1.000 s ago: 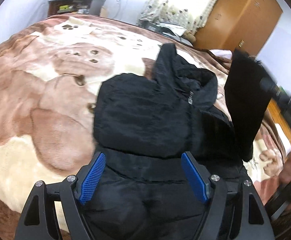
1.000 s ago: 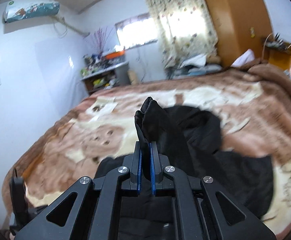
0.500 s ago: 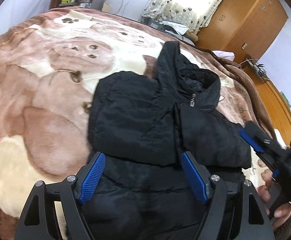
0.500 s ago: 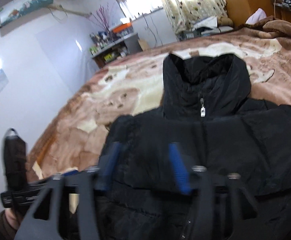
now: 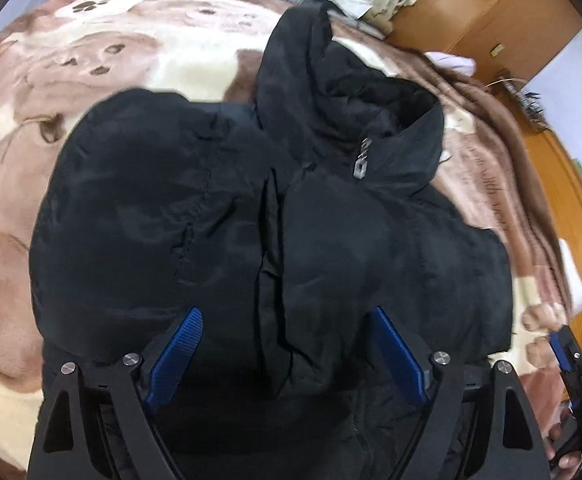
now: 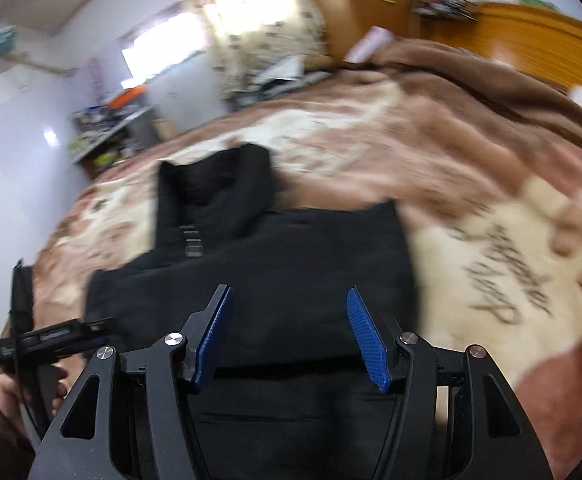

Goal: Fold large clothes

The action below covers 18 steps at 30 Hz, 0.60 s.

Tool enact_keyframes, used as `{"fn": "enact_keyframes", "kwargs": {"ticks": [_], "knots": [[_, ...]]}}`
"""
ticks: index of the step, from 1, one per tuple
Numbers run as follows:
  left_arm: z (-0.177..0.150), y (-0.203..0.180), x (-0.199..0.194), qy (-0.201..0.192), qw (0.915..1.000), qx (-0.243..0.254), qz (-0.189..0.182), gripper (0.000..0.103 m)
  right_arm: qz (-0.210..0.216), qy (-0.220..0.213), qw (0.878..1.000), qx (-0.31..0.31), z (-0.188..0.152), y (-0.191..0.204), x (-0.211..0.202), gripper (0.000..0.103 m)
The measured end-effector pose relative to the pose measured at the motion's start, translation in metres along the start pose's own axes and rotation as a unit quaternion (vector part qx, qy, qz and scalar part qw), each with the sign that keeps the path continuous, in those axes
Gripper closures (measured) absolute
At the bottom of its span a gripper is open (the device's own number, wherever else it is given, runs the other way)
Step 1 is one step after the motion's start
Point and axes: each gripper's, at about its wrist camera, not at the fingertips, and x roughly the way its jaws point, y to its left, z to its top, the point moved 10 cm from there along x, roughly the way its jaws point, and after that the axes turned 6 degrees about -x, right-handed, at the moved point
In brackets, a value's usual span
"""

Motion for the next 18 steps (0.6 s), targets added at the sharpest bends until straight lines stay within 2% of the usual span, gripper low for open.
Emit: {"fn": "enact_keyframes", "kwargs": {"ticks": [1,2,3,4,6,8,11,13,15,18], "knots": [[-0.001,-0.004,0.002,-0.003,1.0000,0.002,-0.003,0.025,-0.012,0.004,1.000,0.017,-0.002,-0.016,0.000,0.044],[-0.002,-0.008,0.002,-0.007,0.9999,0.006,-0.009,0.033,-0.019,0.006,0.999,0.027,-0.002,-0.028,-0.001,0.044],[-0.002,-0.011,0.002,-0.008,0.9999,0.006,-0.008,0.054,-0.024,0.007,0.999,0.036,-0.004,-0.036,-0.002,0.044],[-0.004,-0.012,0.003,-0.006,0.9999,0.006,-0.009,0.063,-0.030,0.009,0.998,0.048,-0.007,-0.045,-0.002,0.044],[-0.003,-0.014,-0.002,-0.005,0.9997,-0.002,-0.023,0.093,-0.029,0.013,0.997,0.066,-0.011,-0.053,-0.001,0.044],[0.002,-0.019,-0.014,-0.018,0.9991,0.004,-0.039,0.096,-0.032,0.022,0.996,0.077,-0.015,-0.056,0.001,0.044],[0.019,-0.021,-0.048,-0.077,0.9962,0.022,-0.036,0.097,-0.028,0.027,0.997,0.073,-0.017,-0.053,0.005,0.044],[0.030,-0.018,-0.069,-0.105,0.9935,0.018,-0.041,0.097,-0.024,0.023,0.997,0.065,-0.014,-0.047,0.007,0.044],[0.036,-0.013,-0.075,-0.101,0.9939,0.018,-0.040,0.097,-0.022,0.023,0.998,0.060,-0.012,-0.041,0.009,0.044],[0.030,-0.002,-0.055,-0.080,0.9958,0.044,0.005,0.096,-0.021,0.024,0.999,0.042,-0.008,-0.030,0.017,0.044]]}}
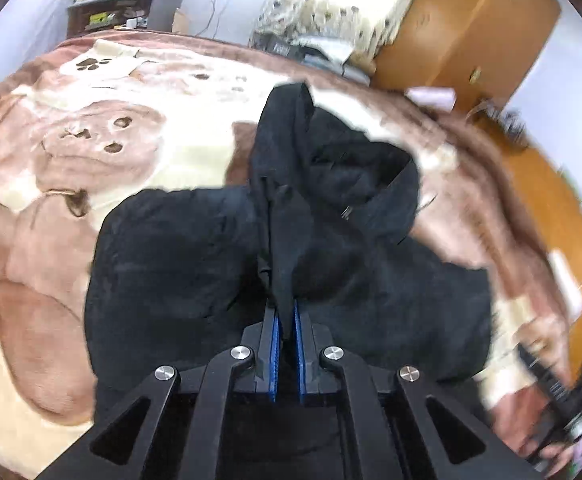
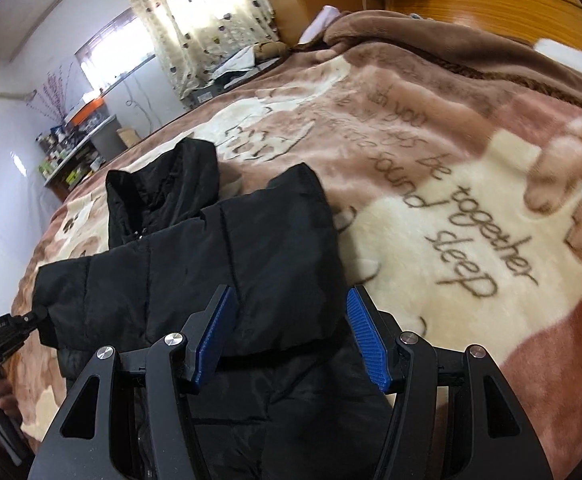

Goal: Fold large clothes

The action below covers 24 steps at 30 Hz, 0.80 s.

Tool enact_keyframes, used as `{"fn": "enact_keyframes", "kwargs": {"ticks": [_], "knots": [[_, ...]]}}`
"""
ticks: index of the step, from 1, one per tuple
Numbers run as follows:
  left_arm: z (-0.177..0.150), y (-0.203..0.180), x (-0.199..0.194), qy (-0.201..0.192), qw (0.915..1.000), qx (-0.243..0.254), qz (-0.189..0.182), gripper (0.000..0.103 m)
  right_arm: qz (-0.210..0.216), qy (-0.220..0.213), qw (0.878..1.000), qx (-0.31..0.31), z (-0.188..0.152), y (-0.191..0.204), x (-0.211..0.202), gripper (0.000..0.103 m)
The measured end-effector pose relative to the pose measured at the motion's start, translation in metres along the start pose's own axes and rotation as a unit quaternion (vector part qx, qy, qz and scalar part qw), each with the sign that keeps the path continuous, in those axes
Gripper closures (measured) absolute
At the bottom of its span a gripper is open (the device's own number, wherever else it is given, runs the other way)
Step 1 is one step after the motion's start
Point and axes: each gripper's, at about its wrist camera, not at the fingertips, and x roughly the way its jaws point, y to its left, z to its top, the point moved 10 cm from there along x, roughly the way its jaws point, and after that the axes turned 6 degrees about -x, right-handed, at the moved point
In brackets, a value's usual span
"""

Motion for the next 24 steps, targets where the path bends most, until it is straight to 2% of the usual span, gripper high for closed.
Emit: {"fn": "enact_keyframes", "kwargs": {"ticks": [6,8,11,14,16,24], "knots": [[-0.019,0.035,0.023,-0.009,0.9979,-0.020,0.060,0.093,-0.001,0.022,0.999,-0.037,-0.001,0.021,0.031,0.044],[-0.026,0.037,0.038,0.012,0.9970,-0.009,0.075,0.090,0.000,0.032,0.998,-0.056,-0.001,0.028,0.043,0.044],[-0.025,0.038,0.050,0.018,0.9965,0.004,0.082,0.086,-0.014,0.047,0.995,-0.084,-0.003,0.031,0.064,0.044],[-0.026,0.041,0.059,0.022,0.9964,0.004,0.082,0.085,-0.030,0.069,0.995,-0.072,-0.010,0.021,0.083,0.044],[-0.028,0.041,0.064,0.023,0.9959,0.014,0.087,0.085,-0.028,0.079,0.994,-0.068,-0.015,0.016,0.092,0.039],[-0.031,0.040,0.071,0.042,0.9938,0.018,0.101,0.083,-0.048,0.112,0.988,-0.094,-0.027,0.011,0.112,0.033]]}}
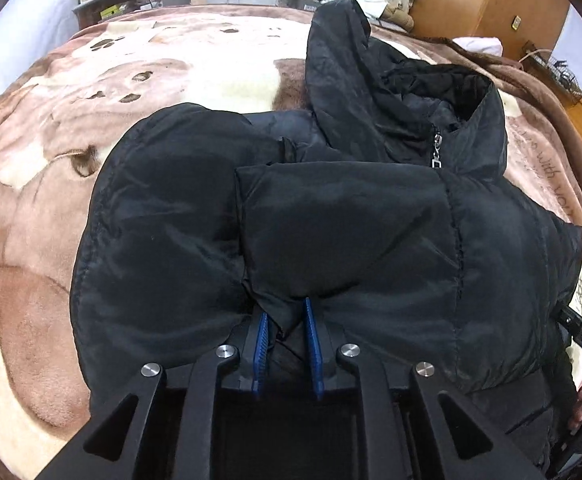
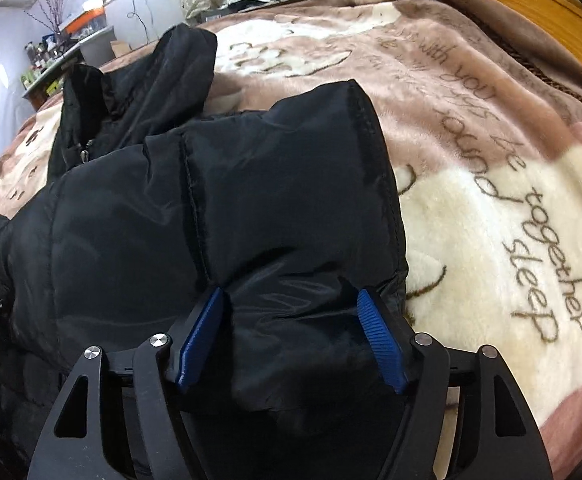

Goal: Fold large clothes

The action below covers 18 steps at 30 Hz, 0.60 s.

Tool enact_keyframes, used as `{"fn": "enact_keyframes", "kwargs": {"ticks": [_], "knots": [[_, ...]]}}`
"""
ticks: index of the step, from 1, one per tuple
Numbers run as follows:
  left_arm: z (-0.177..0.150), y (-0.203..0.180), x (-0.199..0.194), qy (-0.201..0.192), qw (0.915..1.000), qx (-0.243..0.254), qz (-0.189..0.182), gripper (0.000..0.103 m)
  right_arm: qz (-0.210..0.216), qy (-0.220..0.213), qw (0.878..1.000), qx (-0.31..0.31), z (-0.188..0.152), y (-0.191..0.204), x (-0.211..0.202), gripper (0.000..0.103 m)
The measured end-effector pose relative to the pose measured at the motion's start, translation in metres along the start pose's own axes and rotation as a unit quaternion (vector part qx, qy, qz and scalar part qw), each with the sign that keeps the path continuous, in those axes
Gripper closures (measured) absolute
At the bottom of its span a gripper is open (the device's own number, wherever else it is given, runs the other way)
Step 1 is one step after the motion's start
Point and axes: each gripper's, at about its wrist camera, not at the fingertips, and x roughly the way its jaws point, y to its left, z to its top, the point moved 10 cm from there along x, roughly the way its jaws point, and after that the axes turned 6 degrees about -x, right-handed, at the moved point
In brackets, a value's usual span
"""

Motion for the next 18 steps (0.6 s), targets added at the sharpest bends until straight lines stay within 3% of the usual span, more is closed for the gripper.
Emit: {"fn": "enact_keyframes", "kwargs": {"ticks": [3,5,7,9,14,18], "knots": [[0.005,0.005,-0.019,0.003,1.0000,-0.007,-0.006,0.072,-0.006,0.024,1.000,0.007,0.004,-0.002,-0.011,0.033],[0.014,0.009,-0.042,-0.029,0.9994,-0.011,-0.015,0.055,0.008,-0.023,1.000,0.008,0.019,0.001,-0.040,0.033],[0.024,0.014,-0.064,-0.065,0.9973,-0.027,-0.017,0.047,0.033,-0.060,0.998,0.001,0.030,0.011,-0.060,0.033],[0.030,0.012,-0.069,-0.067,0.9969,-0.032,-0.027,0.038,0.060,-0.076,0.995,-0.017,0.037,0.028,-0.065,0.033],[0.046,0.003,-0.058,-0.027,0.9985,-0.019,-0.044,0.038,0.044,0.019,0.997,-0.055,0.014,0.043,-0.010,0.033],[0.091,0.003,-0.060,-0.051,0.9984,-0.004,-0.024,0.037,0.076,0.025,0.996,-0.049,0.033,0.037,-0.026,0.033]]}}
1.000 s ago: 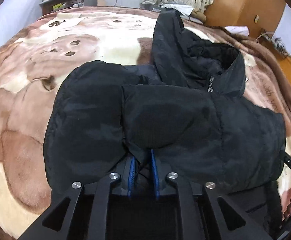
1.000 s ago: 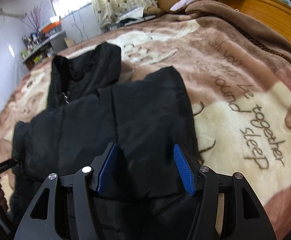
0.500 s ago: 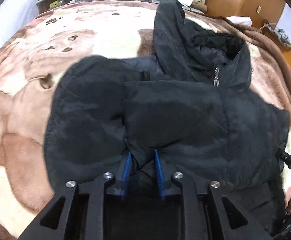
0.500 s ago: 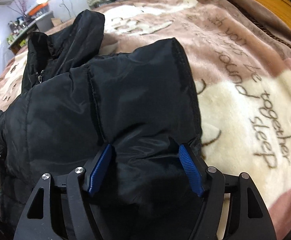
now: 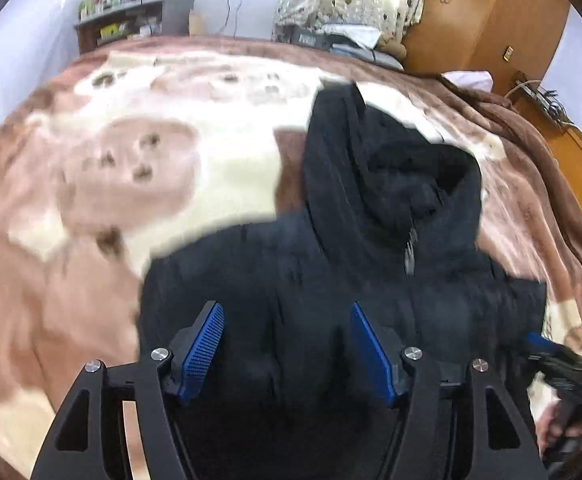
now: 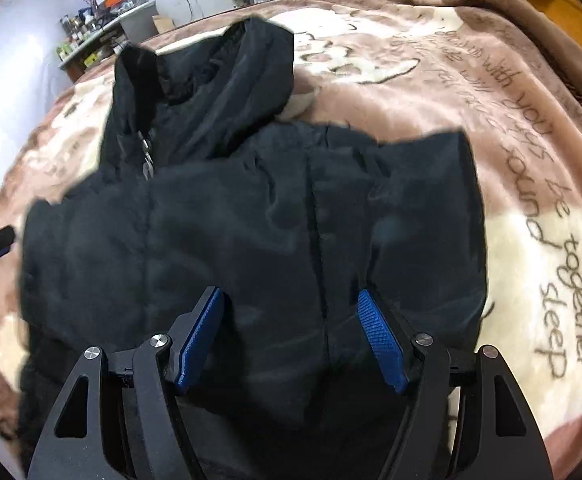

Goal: Fold large clothes

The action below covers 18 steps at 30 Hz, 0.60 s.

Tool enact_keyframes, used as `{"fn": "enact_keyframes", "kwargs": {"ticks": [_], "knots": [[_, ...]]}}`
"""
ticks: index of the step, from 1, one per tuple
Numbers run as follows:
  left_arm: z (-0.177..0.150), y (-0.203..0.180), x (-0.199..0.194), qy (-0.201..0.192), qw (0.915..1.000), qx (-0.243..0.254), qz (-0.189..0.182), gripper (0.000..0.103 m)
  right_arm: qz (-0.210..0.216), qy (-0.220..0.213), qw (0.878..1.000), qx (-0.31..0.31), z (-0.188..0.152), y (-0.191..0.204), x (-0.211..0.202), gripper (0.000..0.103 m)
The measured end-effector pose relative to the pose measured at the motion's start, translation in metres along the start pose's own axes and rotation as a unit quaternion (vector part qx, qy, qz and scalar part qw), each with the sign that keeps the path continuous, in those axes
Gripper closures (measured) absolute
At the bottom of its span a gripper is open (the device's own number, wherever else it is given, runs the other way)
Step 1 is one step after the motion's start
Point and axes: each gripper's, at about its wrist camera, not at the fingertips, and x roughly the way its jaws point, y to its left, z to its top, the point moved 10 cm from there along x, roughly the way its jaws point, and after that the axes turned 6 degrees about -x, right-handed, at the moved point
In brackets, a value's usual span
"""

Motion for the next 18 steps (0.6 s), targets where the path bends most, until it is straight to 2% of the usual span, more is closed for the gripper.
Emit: {"fn": "enact_keyframes", "kwargs": {"ticks": [1,3,4,7,9,12,13,14,15,18], "knots": [[0.016,-0.001,0.001,-0.008,1.0000,0.003,0.002,0.036,0.010,-0.016,1.000,0.003,0.010,0.000,-0.010,0.033],[0.052,-0.004,0.006,-0.017,0.9998,0.000,-0.007,0.027,0.030,-0.058,0.998,0.011,0.042,-0.006,-0.033,0.033],[0.067,-0.005,0.010,-0.020,0.9998,-0.002,-0.007,0.027,0.035,-0.071,0.997,0.021,0.060,-0.012,-0.039,0.033],[0.121,-0.010,0.023,-0.043,0.9991,-0.002,0.006,0.025,0.014,-0.097,0.994,0.038,0.114,-0.032,-0.037,0.033],[0.149,-0.019,0.041,-0.026,0.9995,-0.005,-0.014,0.022,0.014,-0.096,0.994,0.053,0.145,-0.040,-0.025,0.033],[0.188,-0.028,0.062,-0.036,0.9985,-0.028,-0.030,0.020,0.050,-0.109,0.987,0.104,0.185,-0.050,-0.005,0.033],[0.198,-0.034,0.072,-0.032,0.9980,-0.032,-0.044,0.020,0.066,-0.113,0.984,0.123,0.197,-0.051,0.004,0.032],[0.204,-0.038,0.084,-0.021,0.9977,-0.035,-0.054,0.017,0.079,-0.111,0.981,0.139,0.208,-0.049,0.018,0.026],[0.209,-0.042,0.098,-0.004,0.9981,-0.033,-0.052,0.016,0.087,-0.100,0.980,0.150,0.215,-0.049,0.030,0.025],[0.220,-0.038,0.133,0.011,0.9983,-0.054,-0.020,0.016,0.106,-0.058,0.980,0.160,0.229,-0.042,0.069,0.025]]}}
